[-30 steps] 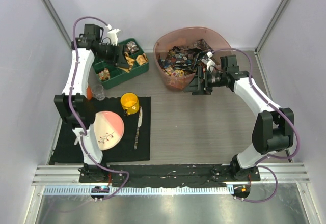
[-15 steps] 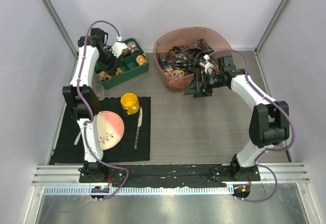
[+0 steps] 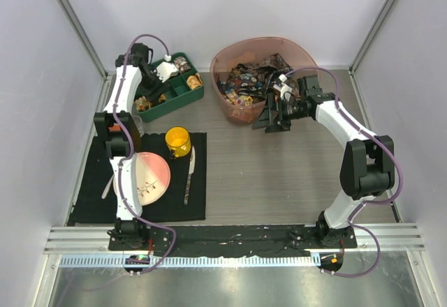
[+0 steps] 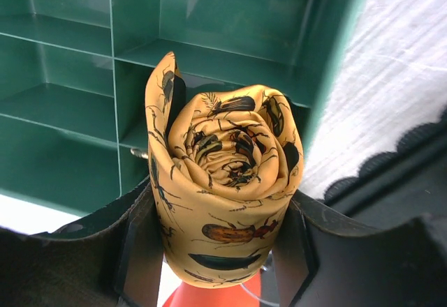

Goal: Roll the ties
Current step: Place the tie in the storage box.

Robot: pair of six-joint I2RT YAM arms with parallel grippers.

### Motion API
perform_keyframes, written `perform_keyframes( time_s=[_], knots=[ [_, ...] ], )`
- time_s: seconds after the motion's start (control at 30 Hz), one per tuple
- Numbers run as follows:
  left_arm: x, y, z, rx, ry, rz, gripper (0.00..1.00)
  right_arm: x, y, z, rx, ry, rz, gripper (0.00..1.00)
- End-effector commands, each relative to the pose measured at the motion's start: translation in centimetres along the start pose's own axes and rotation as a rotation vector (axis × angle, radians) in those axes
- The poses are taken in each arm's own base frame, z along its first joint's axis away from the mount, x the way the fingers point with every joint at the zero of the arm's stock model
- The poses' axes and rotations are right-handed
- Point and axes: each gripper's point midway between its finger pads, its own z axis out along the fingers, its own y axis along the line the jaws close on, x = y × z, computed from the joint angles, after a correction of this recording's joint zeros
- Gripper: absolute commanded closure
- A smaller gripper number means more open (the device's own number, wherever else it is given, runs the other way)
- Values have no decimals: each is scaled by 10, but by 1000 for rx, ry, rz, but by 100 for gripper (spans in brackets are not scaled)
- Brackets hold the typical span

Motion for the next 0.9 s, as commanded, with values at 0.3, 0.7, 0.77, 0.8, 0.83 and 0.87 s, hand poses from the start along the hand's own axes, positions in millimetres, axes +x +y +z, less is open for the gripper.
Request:
perform_keyframes(
  time_s=[0.3, 0.7, 0.77, 0.8, 0.83, 0.87],
  knots=[
    [10, 13, 32, -16, 36, 12, 100, -21, -1, -6, 4, -41, -26, 1],
    [47, 5, 64, 59, 101, -73, 100, -22, -7, -4, 11, -39, -15, 1],
    [49, 1, 67, 82, 104, -77, 100, -21, -7, -3, 13, -36, -12, 1],
    [52, -1, 71, 92, 107, -79, 100, -22, -9, -3, 15, -36, -10, 1],
    [52, -5, 73, 113, 105, -76, 100, -23, -10, -3, 17, -37, -9, 1],
    [52, -7, 75, 124, 102, -75, 100, -23, -9, -3, 18, -38, -14, 1]
  ],
)
